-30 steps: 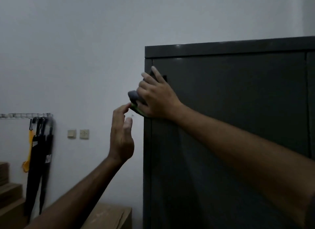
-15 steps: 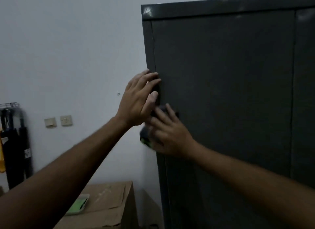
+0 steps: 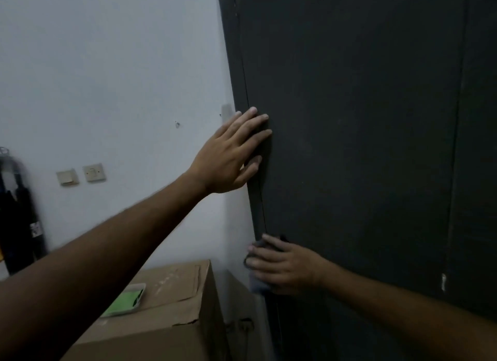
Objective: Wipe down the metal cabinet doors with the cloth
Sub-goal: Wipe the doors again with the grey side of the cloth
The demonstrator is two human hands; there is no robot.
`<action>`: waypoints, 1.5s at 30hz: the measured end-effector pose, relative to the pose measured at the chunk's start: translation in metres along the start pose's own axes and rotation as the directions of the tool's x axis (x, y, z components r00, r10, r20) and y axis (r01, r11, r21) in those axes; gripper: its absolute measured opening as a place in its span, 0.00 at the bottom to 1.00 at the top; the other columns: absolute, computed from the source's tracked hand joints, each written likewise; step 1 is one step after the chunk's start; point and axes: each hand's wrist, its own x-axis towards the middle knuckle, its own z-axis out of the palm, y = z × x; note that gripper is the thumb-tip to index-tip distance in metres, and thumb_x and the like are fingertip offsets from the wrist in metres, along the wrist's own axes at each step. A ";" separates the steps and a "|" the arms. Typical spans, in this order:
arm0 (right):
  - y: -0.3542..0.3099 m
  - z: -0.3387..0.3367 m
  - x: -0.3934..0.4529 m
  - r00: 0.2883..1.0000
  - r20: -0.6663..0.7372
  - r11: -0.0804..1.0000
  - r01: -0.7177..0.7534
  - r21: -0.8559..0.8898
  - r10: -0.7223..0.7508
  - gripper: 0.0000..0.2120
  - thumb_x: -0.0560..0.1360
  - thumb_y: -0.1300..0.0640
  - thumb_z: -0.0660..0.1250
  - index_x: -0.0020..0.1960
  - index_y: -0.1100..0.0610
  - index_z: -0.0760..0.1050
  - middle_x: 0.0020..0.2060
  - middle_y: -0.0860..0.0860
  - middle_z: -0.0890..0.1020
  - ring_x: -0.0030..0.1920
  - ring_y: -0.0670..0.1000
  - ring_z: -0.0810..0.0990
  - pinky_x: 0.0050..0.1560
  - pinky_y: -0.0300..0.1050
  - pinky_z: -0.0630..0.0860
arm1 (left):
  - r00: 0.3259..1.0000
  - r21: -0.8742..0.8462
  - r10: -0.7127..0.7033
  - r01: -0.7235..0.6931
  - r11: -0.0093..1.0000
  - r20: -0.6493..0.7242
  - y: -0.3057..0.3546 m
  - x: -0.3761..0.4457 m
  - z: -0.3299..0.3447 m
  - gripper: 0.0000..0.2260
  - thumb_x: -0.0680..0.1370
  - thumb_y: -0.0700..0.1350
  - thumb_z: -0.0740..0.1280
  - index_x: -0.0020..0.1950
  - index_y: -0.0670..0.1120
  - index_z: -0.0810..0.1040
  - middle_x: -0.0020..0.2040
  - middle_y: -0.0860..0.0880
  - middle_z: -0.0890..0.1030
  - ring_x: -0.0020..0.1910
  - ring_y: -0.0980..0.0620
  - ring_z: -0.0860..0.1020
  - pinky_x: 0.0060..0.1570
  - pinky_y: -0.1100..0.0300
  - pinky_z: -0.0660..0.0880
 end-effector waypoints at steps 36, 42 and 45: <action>-0.126 0.066 -0.124 0.769 -0.050 0.769 -0.630 0.106 0.637 0.31 0.80 0.42 0.65 0.80 0.48 0.63 0.82 0.53 0.57 0.80 0.62 0.59 0.78 0.70 0.49 | 0.970 -0.146 0.212 -0.194 0.970 0.120 0.128 -0.089 0.097 0.22 0.83 0.47 0.64 0.76 0.42 0.75 0.78 0.39 0.72 0.81 0.38 0.65 0.81 0.38 0.59; -0.158 0.079 -0.020 0.522 -0.049 0.513 -0.811 0.283 0.852 0.36 0.82 0.37 0.59 0.84 0.51 0.53 0.83 0.60 0.51 0.81 0.68 0.49 0.77 0.73 0.42 | 0.998 -0.155 0.052 -0.045 0.987 0.044 0.151 -0.096 0.113 0.20 0.85 0.46 0.61 0.76 0.41 0.74 0.78 0.39 0.72 0.81 0.38 0.64 0.83 0.41 0.54; -0.232 0.109 -0.076 0.932 0.025 0.908 -0.359 0.215 0.363 0.29 0.81 0.46 0.65 0.80 0.48 0.63 0.83 0.54 0.52 0.82 0.61 0.50 0.79 0.68 0.39 | 1.000 -0.143 -0.006 0.008 0.990 0.016 0.165 -0.110 0.127 0.20 0.85 0.46 0.60 0.76 0.42 0.74 0.78 0.40 0.71 0.82 0.39 0.63 0.83 0.41 0.54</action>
